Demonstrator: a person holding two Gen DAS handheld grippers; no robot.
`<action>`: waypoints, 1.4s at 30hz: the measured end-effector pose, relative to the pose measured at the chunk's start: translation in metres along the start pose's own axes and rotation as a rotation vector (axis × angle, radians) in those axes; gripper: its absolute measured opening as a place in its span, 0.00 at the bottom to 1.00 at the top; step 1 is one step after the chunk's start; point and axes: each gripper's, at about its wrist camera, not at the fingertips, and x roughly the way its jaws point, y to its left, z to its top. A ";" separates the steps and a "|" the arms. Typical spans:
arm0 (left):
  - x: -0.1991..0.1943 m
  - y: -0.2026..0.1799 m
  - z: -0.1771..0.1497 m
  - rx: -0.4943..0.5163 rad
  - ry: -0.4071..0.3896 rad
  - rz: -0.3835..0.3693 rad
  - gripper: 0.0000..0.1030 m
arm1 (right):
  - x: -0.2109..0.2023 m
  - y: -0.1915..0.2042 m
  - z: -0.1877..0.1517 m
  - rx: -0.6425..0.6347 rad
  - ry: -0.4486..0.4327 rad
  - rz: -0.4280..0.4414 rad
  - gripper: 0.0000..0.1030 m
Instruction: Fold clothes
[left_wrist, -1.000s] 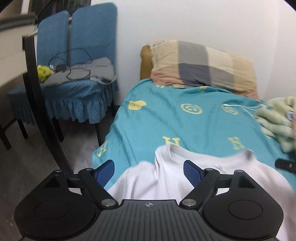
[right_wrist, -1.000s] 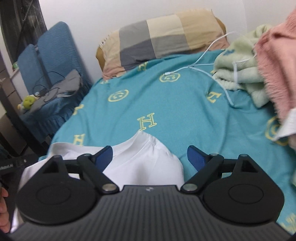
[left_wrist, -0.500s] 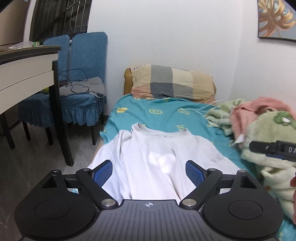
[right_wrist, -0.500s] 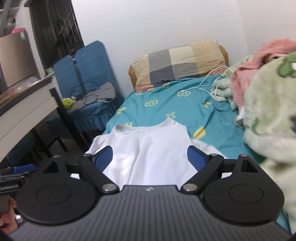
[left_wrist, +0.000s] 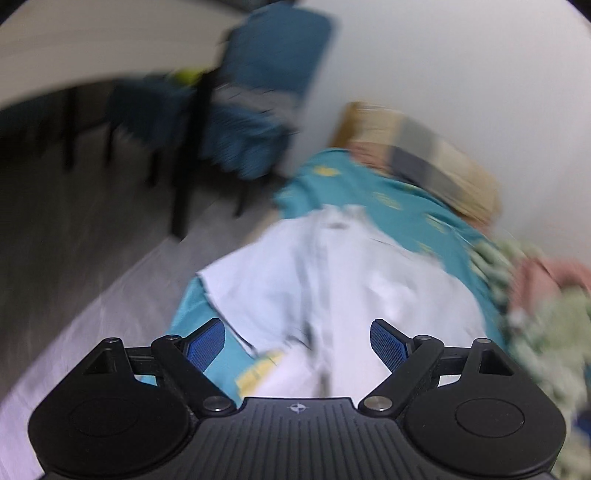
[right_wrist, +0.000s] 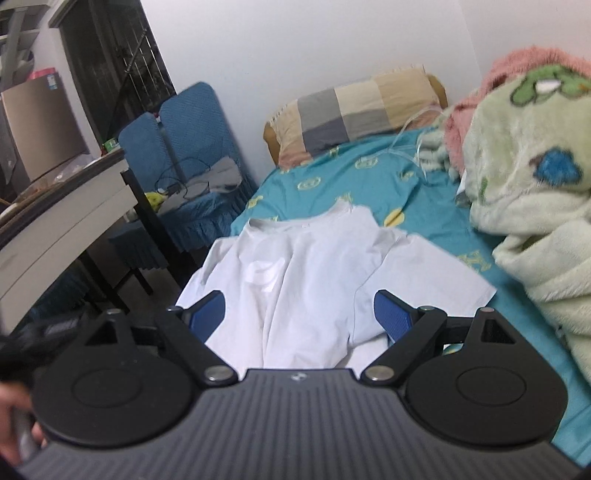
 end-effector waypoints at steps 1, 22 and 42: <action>0.014 0.009 0.009 -0.039 0.010 0.009 0.84 | 0.003 -0.001 -0.002 0.007 0.010 0.006 0.86; 0.134 0.050 0.098 -0.057 -0.165 0.121 0.05 | 0.084 -0.034 0.004 0.159 0.067 -0.063 0.86; 0.128 0.078 0.096 0.015 0.116 0.142 0.40 | 0.103 -0.048 0.012 0.134 0.042 -0.131 0.86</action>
